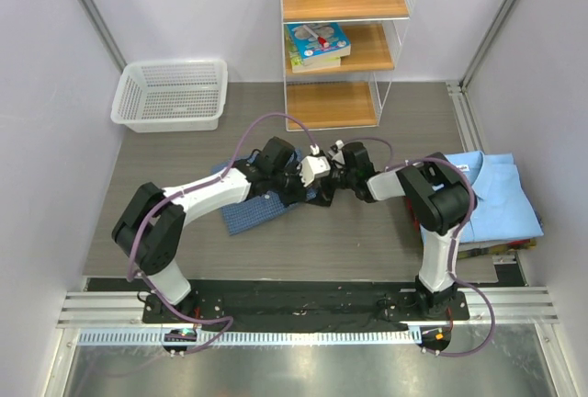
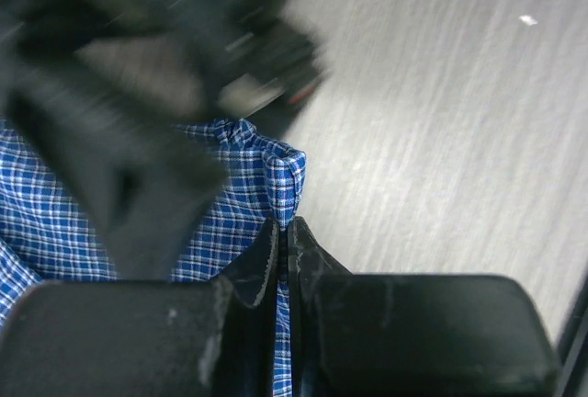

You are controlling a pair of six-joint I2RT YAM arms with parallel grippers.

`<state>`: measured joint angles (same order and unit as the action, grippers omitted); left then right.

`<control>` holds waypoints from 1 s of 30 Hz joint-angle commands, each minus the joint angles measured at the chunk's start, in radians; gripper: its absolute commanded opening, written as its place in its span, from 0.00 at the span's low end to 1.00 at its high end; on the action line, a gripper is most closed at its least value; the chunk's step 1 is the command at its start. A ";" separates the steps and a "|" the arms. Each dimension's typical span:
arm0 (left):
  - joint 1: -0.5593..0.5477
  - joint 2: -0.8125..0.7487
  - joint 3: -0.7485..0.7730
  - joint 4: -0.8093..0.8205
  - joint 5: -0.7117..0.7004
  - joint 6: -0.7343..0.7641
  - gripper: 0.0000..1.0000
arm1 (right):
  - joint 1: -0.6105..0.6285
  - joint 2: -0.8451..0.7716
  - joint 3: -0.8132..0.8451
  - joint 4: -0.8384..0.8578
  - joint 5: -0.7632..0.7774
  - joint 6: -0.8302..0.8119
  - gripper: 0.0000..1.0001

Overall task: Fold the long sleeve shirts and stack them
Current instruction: Neatly place the folded shirt to the corner

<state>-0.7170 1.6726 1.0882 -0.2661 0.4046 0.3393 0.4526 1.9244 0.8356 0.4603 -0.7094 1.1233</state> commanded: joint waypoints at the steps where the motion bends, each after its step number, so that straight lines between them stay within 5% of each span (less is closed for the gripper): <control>1: -0.004 -0.053 0.033 -0.015 0.094 -0.049 0.02 | 0.021 0.120 0.060 0.084 0.116 0.082 0.89; 6: -0.002 -0.071 0.032 -0.044 0.122 -0.036 0.01 | 0.029 0.174 0.106 0.144 0.105 0.092 0.78; 9: -0.002 -0.068 0.030 -0.054 0.114 -0.039 0.04 | 0.040 0.162 0.091 0.167 0.093 0.101 0.51; 11: 0.004 -0.079 0.035 -0.064 0.155 -0.046 0.20 | 0.041 0.116 0.076 0.137 0.093 0.073 0.19; 14: 0.060 -0.114 0.068 -0.175 0.259 -0.075 0.49 | 0.021 0.036 0.121 -0.100 0.102 -0.119 0.01; 17: 0.129 -0.201 0.069 -0.315 0.319 -0.041 0.63 | -0.015 -0.128 0.180 -0.575 0.178 -0.453 0.01; 23: 0.203 -0.379 0.009 -0.424 0.194 0.089 0.94 | -0.155 -0.399 0.229 -1.085 0.310 -0.874 0.01; 30: 0.225 -0.392 -0.013 -0.436 0.065 0.145 1.00 | -0.299 -0.510 0.390 -1.472 0.370 -1.362 0.01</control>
<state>-0.5060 1.2617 1.0878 -0.6525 0.5522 0.4221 0.1944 1.4528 1.1313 -0.6628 -0.3786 0.1146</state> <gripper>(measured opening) 0.996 0.085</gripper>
